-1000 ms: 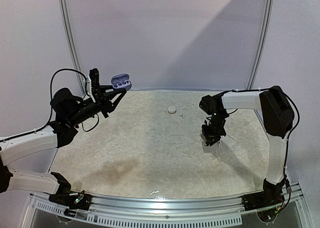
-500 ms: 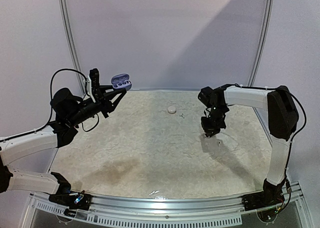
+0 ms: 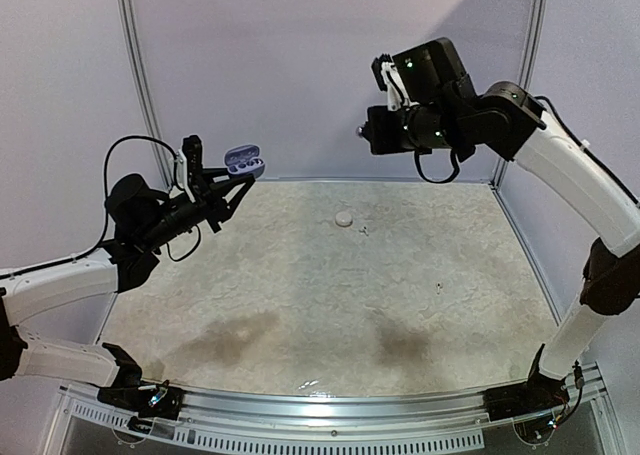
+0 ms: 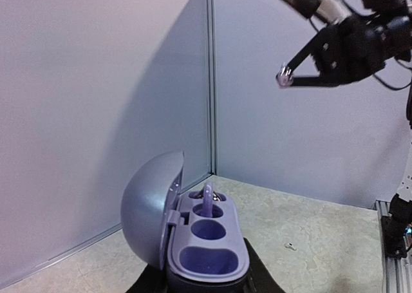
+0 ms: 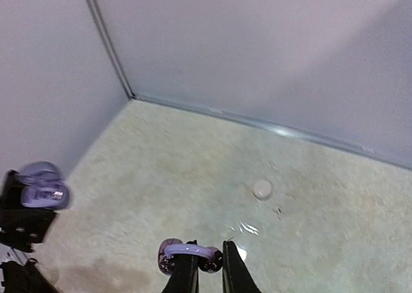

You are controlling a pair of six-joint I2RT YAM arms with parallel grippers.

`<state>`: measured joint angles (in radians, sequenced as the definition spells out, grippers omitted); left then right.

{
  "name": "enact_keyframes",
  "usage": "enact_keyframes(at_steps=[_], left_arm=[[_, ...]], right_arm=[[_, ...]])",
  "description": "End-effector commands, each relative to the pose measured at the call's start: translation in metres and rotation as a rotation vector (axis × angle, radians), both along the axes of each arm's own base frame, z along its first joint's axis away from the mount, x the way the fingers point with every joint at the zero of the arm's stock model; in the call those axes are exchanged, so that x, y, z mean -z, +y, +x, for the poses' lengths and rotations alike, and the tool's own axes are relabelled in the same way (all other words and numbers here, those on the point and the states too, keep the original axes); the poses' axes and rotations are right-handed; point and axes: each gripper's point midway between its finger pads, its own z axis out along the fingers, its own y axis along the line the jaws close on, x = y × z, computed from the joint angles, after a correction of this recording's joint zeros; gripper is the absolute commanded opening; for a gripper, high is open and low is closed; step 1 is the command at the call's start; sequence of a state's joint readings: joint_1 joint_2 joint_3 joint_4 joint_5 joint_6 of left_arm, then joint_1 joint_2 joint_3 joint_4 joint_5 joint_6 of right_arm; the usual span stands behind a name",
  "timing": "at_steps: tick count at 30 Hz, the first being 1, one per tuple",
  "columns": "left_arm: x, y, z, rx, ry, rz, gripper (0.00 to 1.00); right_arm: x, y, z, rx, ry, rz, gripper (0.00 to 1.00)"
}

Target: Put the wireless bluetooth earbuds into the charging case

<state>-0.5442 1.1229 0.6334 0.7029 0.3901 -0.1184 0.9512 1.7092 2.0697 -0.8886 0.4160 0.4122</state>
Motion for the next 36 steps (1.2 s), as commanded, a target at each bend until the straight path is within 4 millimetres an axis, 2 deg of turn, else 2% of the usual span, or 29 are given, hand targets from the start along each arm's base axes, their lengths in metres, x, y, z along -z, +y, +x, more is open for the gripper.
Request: enact_keyframes(at_steps=[1, 5, 8, 12, 14, 20, 30, 36], left_arm=[[-0.017, -0.007, -0.003, -0.003, -0.062, -0.013, 0.00], [-0.019, -0.014, -0.010, 0.030, -0.065, -0.014, 0.00], [-0.018, -0.022, -0.018, 0.079, -0.061, 0.003, 0.00], [-0.016, -0.030, -0.026, 0.143, -0.037, 0.028, 0.00], [-0.015, -0.033, -0.029, 0.166, -0.028, 0.050, 0.00], [-0.015, -0.038, -0.037, 0.197, -0.037, 0.081, 0.00], [-0.020, -0.035, -0.035, 0.173, -0.052, 0.064, 0.00], [-0.020, -0.034, -0.037, 0.172, -0.062, 0.060, 0.00]], right_arm=[[-0.061, 0.034, -0.023, -0.031, -0.246, 0.062, 0.00], [-0.095, 0.080, -0.058, -0.134, -0.431, 0.053, 0.00], [-0.099, 0.111, -0.076, -0.212, -0.527, -0.003, 0.00], [-0.089, 0.139, -0.085, -0.262, -0.603, -0.121, 0.00], [-0.076, 0.152, -0.087, -0.298, -0.609, -0.164, 0.00], [-0.045, 0.168, -0.086, -0.353, -0.579, -0.228, 0.00], [0.002, 0.179, -0.083, -0.375, -0.513, -0.305, 0.00], [0.007, 0.179, -0.073, -0.345, -0.489, -0.279, 0.00]])
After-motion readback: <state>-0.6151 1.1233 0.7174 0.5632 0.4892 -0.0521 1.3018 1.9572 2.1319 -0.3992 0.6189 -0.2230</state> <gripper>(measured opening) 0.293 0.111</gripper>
